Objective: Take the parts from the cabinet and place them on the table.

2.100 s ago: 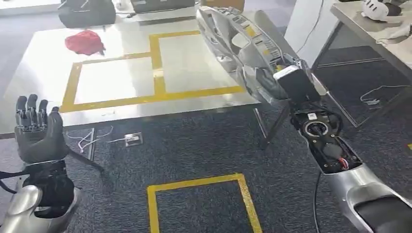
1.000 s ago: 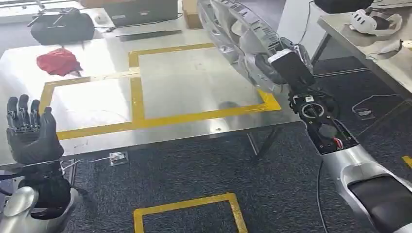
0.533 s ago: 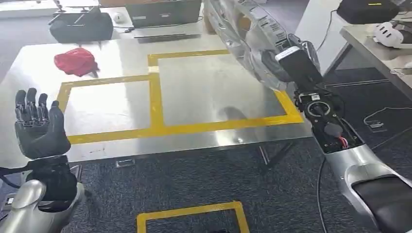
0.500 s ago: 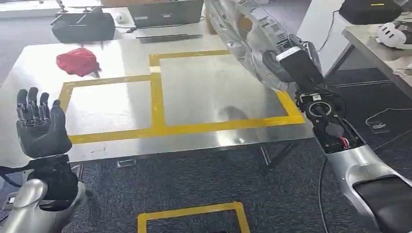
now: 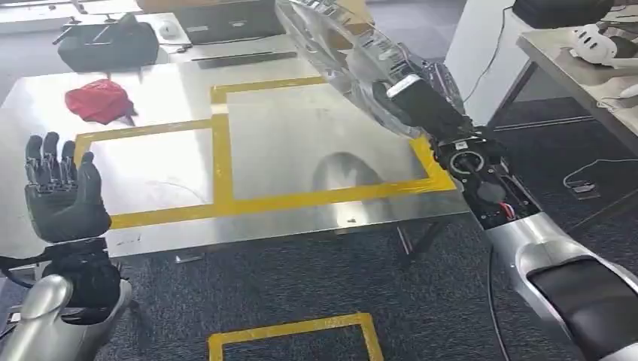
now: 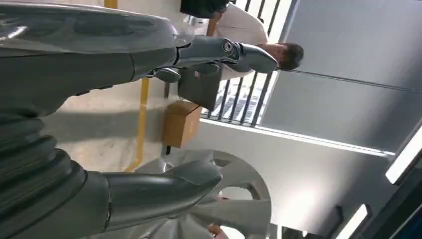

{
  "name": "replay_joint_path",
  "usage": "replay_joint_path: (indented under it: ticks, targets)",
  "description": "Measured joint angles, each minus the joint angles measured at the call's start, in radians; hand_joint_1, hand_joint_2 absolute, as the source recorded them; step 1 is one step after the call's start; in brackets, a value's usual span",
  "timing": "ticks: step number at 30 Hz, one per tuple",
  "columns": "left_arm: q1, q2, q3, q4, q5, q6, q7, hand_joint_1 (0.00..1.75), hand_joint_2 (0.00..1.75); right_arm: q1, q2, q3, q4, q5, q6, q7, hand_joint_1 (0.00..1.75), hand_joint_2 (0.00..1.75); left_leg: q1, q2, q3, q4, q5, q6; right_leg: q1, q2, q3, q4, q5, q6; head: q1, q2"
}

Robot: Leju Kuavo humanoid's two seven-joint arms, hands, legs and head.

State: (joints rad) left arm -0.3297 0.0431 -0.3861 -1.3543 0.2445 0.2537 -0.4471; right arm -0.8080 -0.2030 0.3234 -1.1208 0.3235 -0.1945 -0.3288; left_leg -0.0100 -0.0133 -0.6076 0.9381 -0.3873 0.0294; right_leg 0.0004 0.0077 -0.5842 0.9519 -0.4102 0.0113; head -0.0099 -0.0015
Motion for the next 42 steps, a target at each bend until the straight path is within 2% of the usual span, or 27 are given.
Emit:
replay_joint_path:
  ticks: [4, 7, 21, 29, 36, 42]
  targets:
    - [-0.016, 0.0, 0.0, 0.026, 0.023, -0.02, -0.001, 0.0, 1.75, -0.043, 0.031, 0.023, 0.081, 0.019, -0.002, -0.035, 1.75, 1.75, 0.001, 0.0, 0.0, -0.003, 0.001, -0.014, 0.001, -0.001, -0.001, 0.0, 0.0, -0.004, -0.003, 0.0]
    - [-0.034, 0.0, 0.001, 0.045, 0.024, -0.03, -0.008, 0.0, 1.75, -0.072, 0.055, 0.036, 0.135, 0.032, -0.006, -0.054, 1.75, 1.75, 0.001, 0.0, 0.0, -0.003, 0.002, -0.017, 0.001, -0.001, -0.001, 0.0, 0.001, -0.005, -0.002, 0.0]
    - [-0.081, -0.008, 0.002, 0.113, 0.023, -0.055, -0.032, 0.0, 1.75, -0.165, 0.154, 0.086, 0.363, 0.098, -0.071, -0.108, 1.75, 1.75, 0.0, -0.001, -0.001, -0.001, 0.002, -0.017, -0.001, -0.003, 0.002, -0.003, 0.001, -0.004, 0.004, 0.0]
    - [-0.093, -0.018, 0.002, 0.146, 0.024, -0.056, -0.043, 0.0, 1.75, -0.183, 0.201, 0.107, 0.481, 0.135, -0.104, -0.137, 1.75, 1.75, 0.0, -0.001, -0.001, -0.001, 0.001, -0.016, -0.004, -0.003, 0.002, -0.004, 0.002, -0.004, 0.005, 0.0]
    - [-0.1, -0.022, 0.002, 0.164, 0.025, -0.057, -0.052, 0.0, 1.75, -0.182, 0.228, 0.13, 0.556, 0.19, -0.152, -0.15, 1.75, 1.75, 0.0, -0.001, -0.001, -0.001, 0.001, -0.016, -0.004, -0.003, 0.002, -0.004, 0.002, -0.004, 0.005, 0.0]
    - [-0.106, -0.023, 0.002, 0.176, 0.025, -0.058, -0.053, 0.0, 1.75, -0.183, 0.241, 0.149, 0.602, 0.21, -0.164, -0.15, 1.75, 1.75, 0.0, 0.0, -0.001, -0.001, 0.001, -0.016, -0.004, -0.002, 0.002, -0.004, 0.002, -0.004, 0.005, 0.0]
